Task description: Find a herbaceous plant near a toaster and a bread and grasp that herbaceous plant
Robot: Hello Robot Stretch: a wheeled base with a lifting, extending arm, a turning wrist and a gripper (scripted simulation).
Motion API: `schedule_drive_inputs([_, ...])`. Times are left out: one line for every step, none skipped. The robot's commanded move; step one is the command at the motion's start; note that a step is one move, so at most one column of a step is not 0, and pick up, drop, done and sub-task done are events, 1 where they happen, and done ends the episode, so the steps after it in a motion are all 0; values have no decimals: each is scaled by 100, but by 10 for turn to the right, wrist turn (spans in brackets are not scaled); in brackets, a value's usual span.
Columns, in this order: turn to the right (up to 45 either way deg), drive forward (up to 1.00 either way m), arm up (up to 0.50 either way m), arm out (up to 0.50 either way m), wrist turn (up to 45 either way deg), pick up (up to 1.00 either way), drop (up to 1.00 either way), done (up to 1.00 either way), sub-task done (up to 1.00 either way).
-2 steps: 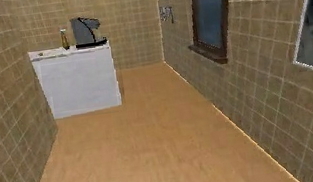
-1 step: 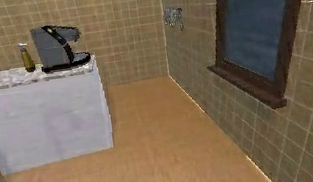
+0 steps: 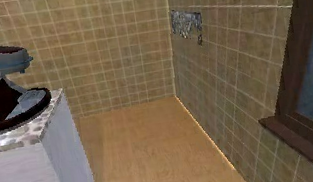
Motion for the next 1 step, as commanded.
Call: schedule_drive_inputs([30,0,0,0,0,0,0,0,0])
